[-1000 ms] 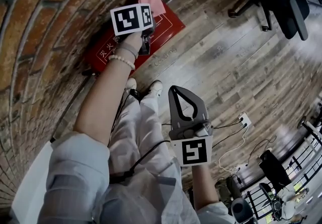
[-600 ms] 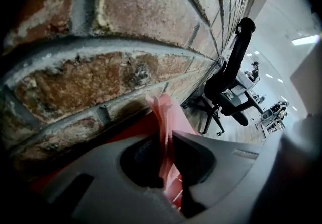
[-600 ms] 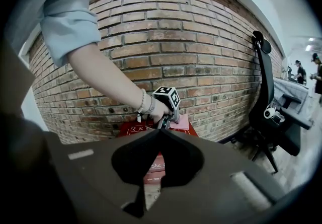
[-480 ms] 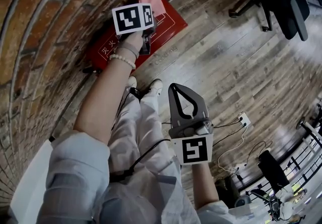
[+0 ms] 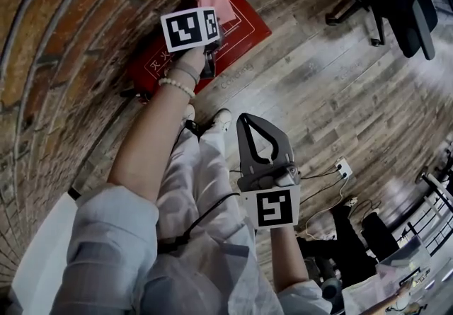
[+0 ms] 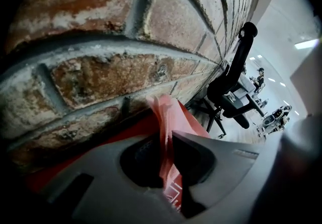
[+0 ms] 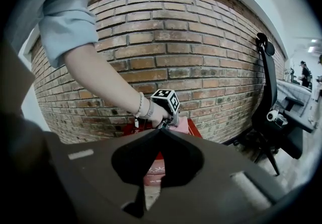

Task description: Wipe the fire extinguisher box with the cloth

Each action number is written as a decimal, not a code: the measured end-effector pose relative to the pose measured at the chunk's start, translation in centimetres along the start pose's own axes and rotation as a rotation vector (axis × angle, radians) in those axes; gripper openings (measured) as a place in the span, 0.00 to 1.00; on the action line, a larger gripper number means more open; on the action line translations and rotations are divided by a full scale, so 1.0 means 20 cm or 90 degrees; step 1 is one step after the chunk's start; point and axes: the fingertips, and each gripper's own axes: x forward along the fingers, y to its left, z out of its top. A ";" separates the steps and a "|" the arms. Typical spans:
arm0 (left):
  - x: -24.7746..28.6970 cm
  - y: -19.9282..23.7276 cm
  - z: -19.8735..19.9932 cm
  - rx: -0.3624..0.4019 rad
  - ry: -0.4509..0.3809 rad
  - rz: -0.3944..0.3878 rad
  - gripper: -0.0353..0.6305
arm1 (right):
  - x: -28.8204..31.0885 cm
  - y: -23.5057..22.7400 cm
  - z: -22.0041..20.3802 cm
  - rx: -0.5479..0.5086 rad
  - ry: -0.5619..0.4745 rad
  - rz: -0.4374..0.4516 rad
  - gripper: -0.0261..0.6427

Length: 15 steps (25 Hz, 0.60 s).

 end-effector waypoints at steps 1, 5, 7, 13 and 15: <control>-0.01 0.01 -0.01 0.000 -0.003 0.004 0.07 | 0.00 0.01 0.01 -0.002 -0.002 0.001 0.05; -0.05 0.04 -0.04 -0.009 -0.010 0.013 0.07 | 0.00 0.03 0.03 -0.003 -0.013 0.000 0.05; -0.06 0.06 -0.05 -0.014 -0.008 0.015 0.07 | 0.01 0.05 0.03 -0.004 -0.012 0.002 0.05; -0.12 0.12 -0.08 -0.017 -0.008 0.024 0.07 | 0.01 0.10 0.03 -0.012 -0.008 0.012 0.05; -0.14 0.15 -0.09 -0.019 -0.008 0.031 0.07 | 0.01 0.12 0.04 -0.016 -0.009 0.015 0.05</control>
